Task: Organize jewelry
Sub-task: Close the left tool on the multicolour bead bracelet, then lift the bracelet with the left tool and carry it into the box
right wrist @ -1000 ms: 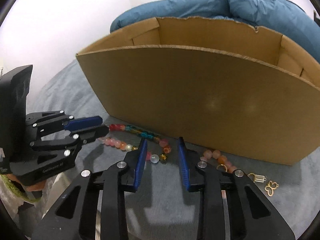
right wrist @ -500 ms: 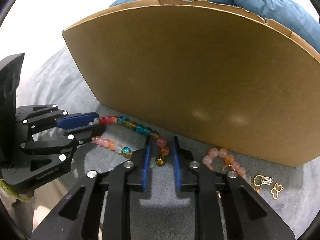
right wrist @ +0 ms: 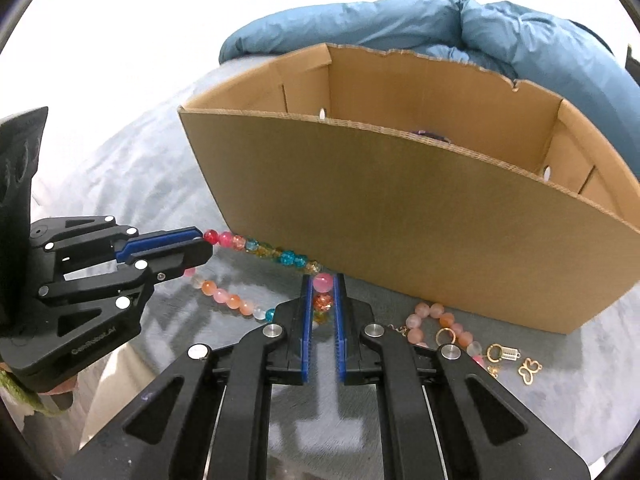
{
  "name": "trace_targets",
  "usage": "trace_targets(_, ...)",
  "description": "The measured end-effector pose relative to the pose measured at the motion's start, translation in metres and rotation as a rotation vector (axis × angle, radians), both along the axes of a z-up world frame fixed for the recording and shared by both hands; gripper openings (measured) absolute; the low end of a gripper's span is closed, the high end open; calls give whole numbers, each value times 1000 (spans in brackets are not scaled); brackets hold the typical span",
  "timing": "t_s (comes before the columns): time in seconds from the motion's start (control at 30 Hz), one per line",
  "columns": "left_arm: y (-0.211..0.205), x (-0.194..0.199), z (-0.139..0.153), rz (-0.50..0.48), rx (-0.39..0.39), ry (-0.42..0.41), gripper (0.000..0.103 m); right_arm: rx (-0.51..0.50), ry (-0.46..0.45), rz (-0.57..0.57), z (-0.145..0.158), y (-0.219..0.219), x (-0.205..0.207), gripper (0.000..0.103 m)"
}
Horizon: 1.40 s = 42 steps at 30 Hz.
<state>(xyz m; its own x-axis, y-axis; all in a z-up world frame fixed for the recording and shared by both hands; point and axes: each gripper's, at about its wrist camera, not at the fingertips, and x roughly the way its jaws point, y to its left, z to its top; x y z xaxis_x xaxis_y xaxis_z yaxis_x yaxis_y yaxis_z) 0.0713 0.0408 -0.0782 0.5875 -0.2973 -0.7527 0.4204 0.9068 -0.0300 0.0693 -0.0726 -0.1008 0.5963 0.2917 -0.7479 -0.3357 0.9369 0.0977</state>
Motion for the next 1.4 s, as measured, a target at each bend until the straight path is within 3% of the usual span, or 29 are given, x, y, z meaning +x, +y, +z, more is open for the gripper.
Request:
trace_targets(0.37,11,-30,47,7,-38,-88,9,61,-101,-25,37,-12,-40,8)
trace_targets(0.57,13,-45,91,25,-58,-172,9,97,-207,-4,75,-14,-53,8)
trace_targets(0.93,-6,-29,173,34,-114,-315,9,163,-344,26,146,-25,-31,8)
trace_targets(1.17,-21,24,181,52,-126,-276,9,201,-254,20,156,-45,24,8)
trace_targets(1.4,-45,81,147,45,-34,-120,9,217,-14,12,127,-62,90,8)
